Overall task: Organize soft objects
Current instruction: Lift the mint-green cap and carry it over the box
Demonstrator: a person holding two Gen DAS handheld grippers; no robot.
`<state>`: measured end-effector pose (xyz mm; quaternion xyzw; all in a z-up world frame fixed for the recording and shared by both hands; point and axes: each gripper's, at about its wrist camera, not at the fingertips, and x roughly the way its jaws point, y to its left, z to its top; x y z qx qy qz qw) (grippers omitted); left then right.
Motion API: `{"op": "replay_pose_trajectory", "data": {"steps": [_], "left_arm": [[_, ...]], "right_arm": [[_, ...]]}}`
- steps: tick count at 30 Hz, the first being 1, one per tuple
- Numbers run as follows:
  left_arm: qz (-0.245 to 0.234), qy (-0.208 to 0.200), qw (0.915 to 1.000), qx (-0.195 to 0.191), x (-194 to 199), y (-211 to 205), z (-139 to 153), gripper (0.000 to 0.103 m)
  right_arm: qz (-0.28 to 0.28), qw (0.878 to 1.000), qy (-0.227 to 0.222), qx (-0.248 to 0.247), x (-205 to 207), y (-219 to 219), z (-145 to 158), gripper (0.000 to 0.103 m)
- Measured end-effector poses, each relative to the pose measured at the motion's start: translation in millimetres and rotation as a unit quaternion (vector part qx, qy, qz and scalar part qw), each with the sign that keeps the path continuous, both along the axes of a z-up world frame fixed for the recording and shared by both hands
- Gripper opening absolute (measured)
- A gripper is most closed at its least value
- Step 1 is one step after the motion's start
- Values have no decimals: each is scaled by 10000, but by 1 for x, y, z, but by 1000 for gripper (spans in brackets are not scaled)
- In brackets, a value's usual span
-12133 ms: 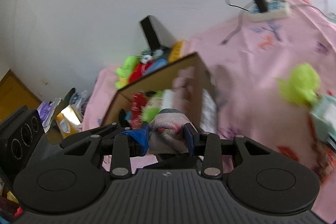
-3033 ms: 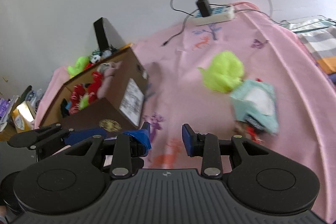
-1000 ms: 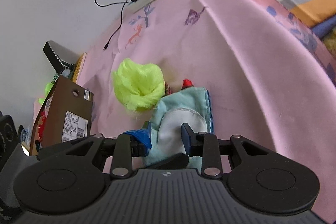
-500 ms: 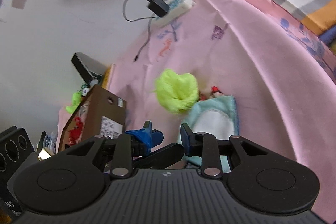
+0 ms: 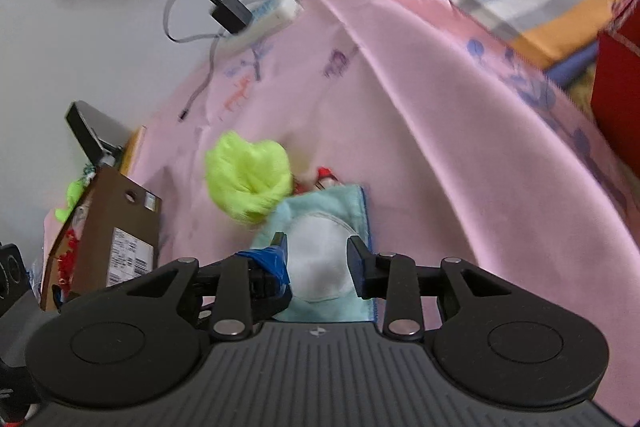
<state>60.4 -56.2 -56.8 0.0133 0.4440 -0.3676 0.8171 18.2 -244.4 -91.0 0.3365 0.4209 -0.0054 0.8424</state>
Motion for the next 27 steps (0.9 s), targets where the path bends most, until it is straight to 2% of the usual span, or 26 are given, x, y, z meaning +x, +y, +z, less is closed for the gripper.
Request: {"op": "replay_pose_trajectory", "data": {"steps": [1,2,3,6,9,11,18,22,27], "left_arm": [[-18,3,10000,32,1,-2,-2,54],[-86,-10,10000,17,0,-4,-3,41],[-189,11,9998,-15,0,-7,-4,32],[-360,-113,9993,76,-6,-14,-4,21],[-329,-190,9993,15,-9,-9,-1,17],[-292,-159,9994,-111,-9,-3,4,15],[-215,-408,9975,-540,-22,21,37,6],[-130,-692,9949,-728,-29,41,62,4],[73,-1091,9901,-886,-33,74,94,2]], "right_arm": [[-58,10000,18,46,1,-1,-2,17],[-77,9999,-15,128,1,-1,-5,17],[-55,9998,-16,206,2,1,-7,16],[173,9992,-152,320,2,7,-6,9],[252,9989,-330,227,-3,13,2,4],[180,9983,-405,379,-7,11,4,1],[148,9934,-796,815,-17,15,31,0],[266,9882,-1057,1077,-16,24,51,0],[550,9813,-1430,1168,-5,49,82,0]]}}
